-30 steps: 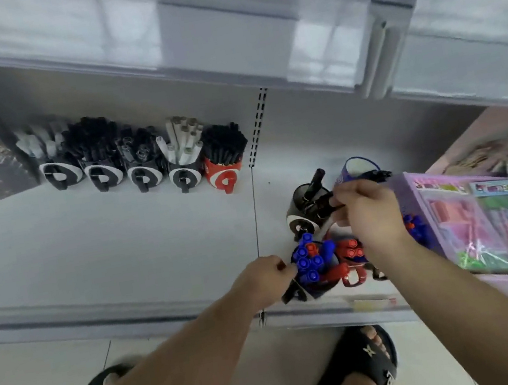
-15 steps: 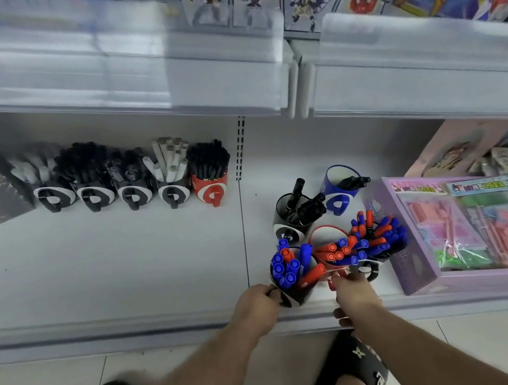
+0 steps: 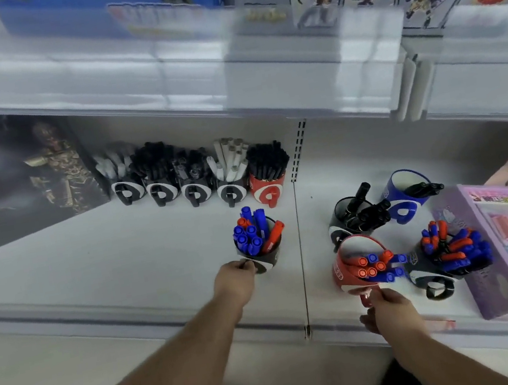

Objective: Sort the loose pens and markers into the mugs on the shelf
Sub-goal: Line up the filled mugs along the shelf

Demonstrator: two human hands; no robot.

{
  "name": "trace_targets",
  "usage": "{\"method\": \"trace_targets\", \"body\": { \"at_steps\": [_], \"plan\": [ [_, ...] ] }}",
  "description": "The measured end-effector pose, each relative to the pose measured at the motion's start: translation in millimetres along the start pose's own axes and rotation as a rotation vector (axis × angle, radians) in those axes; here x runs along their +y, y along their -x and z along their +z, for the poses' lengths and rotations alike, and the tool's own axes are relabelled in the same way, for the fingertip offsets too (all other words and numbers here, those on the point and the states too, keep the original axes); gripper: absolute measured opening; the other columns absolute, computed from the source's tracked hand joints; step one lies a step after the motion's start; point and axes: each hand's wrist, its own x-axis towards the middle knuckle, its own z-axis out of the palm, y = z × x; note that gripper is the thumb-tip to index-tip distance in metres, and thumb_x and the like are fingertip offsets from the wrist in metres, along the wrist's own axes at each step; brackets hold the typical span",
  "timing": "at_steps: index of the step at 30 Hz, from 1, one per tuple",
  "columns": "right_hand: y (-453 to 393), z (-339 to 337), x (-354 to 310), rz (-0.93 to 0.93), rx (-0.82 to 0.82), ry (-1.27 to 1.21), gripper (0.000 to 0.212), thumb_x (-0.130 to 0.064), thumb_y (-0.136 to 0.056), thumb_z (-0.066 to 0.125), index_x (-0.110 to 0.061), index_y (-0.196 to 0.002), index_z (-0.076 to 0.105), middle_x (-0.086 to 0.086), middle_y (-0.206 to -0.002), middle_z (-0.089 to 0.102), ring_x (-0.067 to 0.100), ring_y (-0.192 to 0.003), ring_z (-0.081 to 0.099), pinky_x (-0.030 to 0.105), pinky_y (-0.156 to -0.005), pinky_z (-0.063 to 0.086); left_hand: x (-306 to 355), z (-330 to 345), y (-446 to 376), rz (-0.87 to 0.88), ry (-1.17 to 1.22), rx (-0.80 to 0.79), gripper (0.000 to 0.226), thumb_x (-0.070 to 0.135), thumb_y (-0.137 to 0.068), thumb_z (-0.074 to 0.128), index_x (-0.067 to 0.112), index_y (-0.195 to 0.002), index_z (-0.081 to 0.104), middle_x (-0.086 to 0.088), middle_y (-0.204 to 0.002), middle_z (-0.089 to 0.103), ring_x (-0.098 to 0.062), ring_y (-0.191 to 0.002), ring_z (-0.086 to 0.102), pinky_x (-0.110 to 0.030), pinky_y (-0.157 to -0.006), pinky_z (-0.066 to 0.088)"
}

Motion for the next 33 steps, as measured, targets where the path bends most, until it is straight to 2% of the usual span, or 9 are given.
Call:
{"method": "trace_targets", "body": {
  "at_steps": [6,11,15,17,20,23,26,30,33],
  "plan": [
    [19.4,45.3,-20.8,-0.02,-0.087,-0.005,0.022,-0.018,-0.103,0.045,-0.014,-0.09,0.061,0.014,-0.087,0.063,0.029,-0.075,0.066,0.044,-0.077,0.059,-5.1,-41.8,-16.9,-0.026,0.057,0.041,0.027,0.027,-0.094,0.052,0.012,-0.085,0.073,-0.004,-0.068,0.06,-0.021,-0.058,0.048,-0.023,-0.054,0.036],
    [30.4,79.5,-34.5,-0.086,-0.156,0.013,0.023,-0.021,-0.101,0.048,-0.01,-0.092,0.066,0.009,-0.081,0.062,0.028,-0.07,0.067,0.044,-0.078,0.058,-8.6,-56.5,-20.4,-0.039,0.18,0.043,0.031,0.023,-0.093,0.052,0.017,-0.072,0.074,-0.006,-0.066,0.057,-0.022,-0.061,0.044,-0.027,-0.057,0.035],
    [37.8,106.0,-50.8,-0.169,-0.216,0.059,0.025,-0.022,-0.097,0.049,-0.018,-0.088,0.072,0.006,-0.079,0.062,0.027,-0.068,0.071,0.045,-0.077,0.059,-13.9,-60.3,-25.5,-0.084,0.248,0.04,0.035,0.031,-0.08,0.054,0.002,-0.084,0.073,-0.009,-0.071,0.06,-0.023,-0.065,0.045,-0.031,-0.064,0.04],
    [40.6,118.8,-60.5,-0.193,-0.251,0.059,0.027,-0.02,-0.097,0.049,-0.02,-0.084,0.072,0.005,-0.079,0.063,0.028,-0.069,0.071,0.046,-0.078,0.059,-10.6,-68.6,-32.5,-0.1,0.26,0.025,0.03,0.026,-0.08,0.055,0.002,-0.082,0.074,-0.01,-0.071,0.062,-0.023,-0.065,0.048,-0.032,-0.066,0.043],
    [42.4,136.8,-75.0,-0.208,-0.291,0.052,0.025,-0.022,-0.099,0.05,-0.022,-0.086,0.071,0.003,-0.087,0.067,0.027,-0.075,0.071,0.044,-0.08,0.06,4.7,-95.5,-42.3,-0.082,0.259,0.002,0.021,0.015,-0.087,0.058,0.005,-0.077,0.072,-0.012,-0.079,0.065,-0.025,-0.071,0.055,-0.035,-0.077,0.05],
    [42.5,154.6,-89.0,-0.212,-0.315,0.032,0.017,-0.023,-0.1,0.052,-0.017,-0.099,0.068,0.005,-0.092,0.067,0.025,-0.075,0.071,0.041,-0.078,0.061,20.6,-131.2,-48.4,-0.059,0.284,-0.033,0.022,0.01,-0.09,0.058,-0.008,-0.094,0.069,-0.014,-0.085,0.063,-0.024,-0.075,0.058,-0.032,-0.084,0.054],
    [46.2,174.9,-103.5,-0.224,-0.349,0.035,0.017,-0.022,-0.099,0.051,-0.015,-0.096,0.067,0.01,-0.086,0.064,0.025,-0.071,0.07,0.042,-0.079,0.06,26.1,-164.7,-48.5,-0.04,0.303,-0.035,0.022,0.009,-0.093,0.058,-0.009,-0.099,0.069,-0.013,-0.089,0.066,-0.018,-0.077,0.06,-0.021,-0.074,0.057],
    [52.7,203.4,-114.4,-0.253,-0.396,0.058,0.026,-0.021,-0.098,0.052,-0.022,-0.08,0.07,0.009,-0.076,0.061,0.025,-0.067,0.069,0.043,-0.079,0.059,5.9,-191.1,-57.8,-0.064,0.361,0.029,0.018,0.006,-0.095,0.056,-0.008,-0.092,0.068,-0.013,-0.086,0.065,-0.017,-0.07,0.058,-0.017,-0.059,0.057],
    [51.9,224.9,-115.2,-0.247,-0.419,0.098,0.028,-0.023,-0.097,0.054,-0.023,-0.076,0.073,0.008,-0.073,0.061,0.026,-0.066,0.07,0.044,-0.078,0.061,-16.5,-196.0,-64.3,-0.06,0.375,0.064,0.029,0.007,-0.096,0.055,0.004,-0.072,0.071,-0.012,-0.084,0.064,-0.019,-0.069,0.056,-0.024,-0.069,0.057]
  ]
}}
